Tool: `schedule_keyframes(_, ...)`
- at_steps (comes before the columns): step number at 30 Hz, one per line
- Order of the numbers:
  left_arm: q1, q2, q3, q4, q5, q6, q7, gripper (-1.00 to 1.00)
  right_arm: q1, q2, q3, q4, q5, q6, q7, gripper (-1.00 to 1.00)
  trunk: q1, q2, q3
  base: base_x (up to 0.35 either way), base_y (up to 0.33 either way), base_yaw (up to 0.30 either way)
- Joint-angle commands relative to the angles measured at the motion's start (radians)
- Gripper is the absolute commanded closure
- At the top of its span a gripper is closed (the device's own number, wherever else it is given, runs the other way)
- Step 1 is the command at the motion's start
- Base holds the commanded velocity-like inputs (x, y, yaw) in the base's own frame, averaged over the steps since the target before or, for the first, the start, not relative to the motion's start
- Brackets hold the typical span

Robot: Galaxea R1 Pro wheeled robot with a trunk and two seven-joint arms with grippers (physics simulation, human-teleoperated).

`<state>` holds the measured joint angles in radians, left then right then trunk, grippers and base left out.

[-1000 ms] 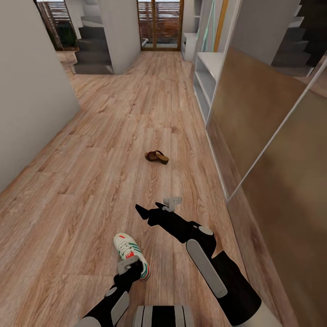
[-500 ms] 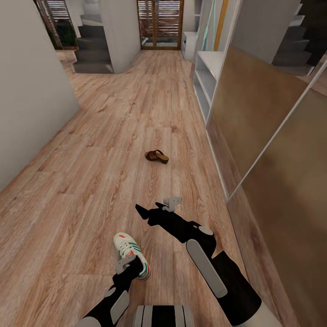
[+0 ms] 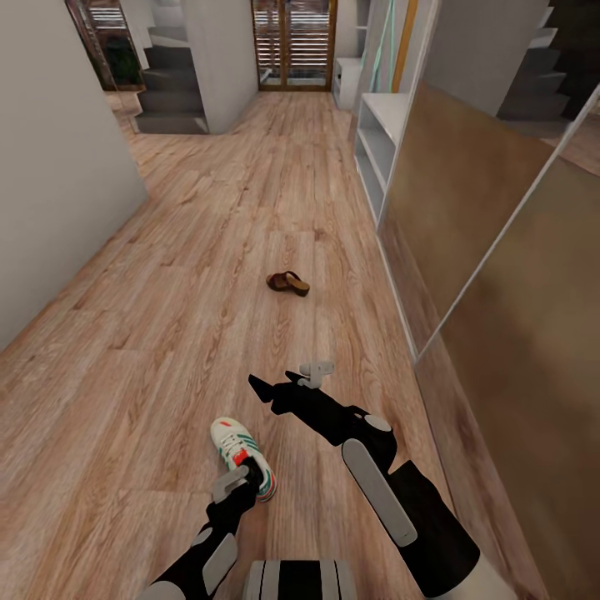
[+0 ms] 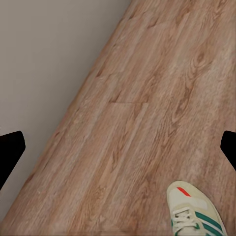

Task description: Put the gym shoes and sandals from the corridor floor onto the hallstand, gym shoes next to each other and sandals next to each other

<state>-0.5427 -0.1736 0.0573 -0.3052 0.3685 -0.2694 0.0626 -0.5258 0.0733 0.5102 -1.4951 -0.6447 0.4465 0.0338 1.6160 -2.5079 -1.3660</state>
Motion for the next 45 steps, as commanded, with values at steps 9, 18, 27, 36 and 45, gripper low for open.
schedule_keyframes(9, -0.002, -0.001, 0.004, -0.039, -0.003, -0.002, 0.000, -1.00, 0.000, 0.000, -0.001, -0.001, -0.003, 0.005, 0.001, -1.00, 0.000, 0.000, -0.001, -0.010, 0.000, 0.000)
schedule_keyframes(18, -0.002, -0.001, 0.002, -0.085, -0.002, 0.006, 0.002, -1.00, -0.001, -0.001, -0.001, -0.007, -0.003, 0.005, 0.001, -1.00, 0.000, 0.000, -0.001, 0.000, 0.000, 0.000)
schedule_keyframes(27, -0.002, -0.001, 0.000, -0.092, -0.002, 0.010, 0.019, -1.00, 0.000, 0.000, -0.001, -0.008, -0.003, 0.005, 0.001, -1.00, 0.000, 0.000, -0.001, 0.000, 0.000, 0.000)
schedule_keyframes(36, -0.001, -0.001, -0.002, -0.091, -0.002, 0.011, 0.038, -1.00, 0.000, -0.001, -0.001, -0.008, -0.003, 0.005, 0.001, -1.00, 0.000, 0.000, -0.001, 0.000, 0.000, 0.000)
schedule_keyframes(45, 0.000, -0.001, -0.002, -0.084, -0.002, 0.009, 0.033, -1.00, 0.000, -0.001, -0.001, -0.008, -0.003, 0.005, 0.001, -1.00, 0.002, -0.001, -0.021, 0.000, 0.000, -0.002)
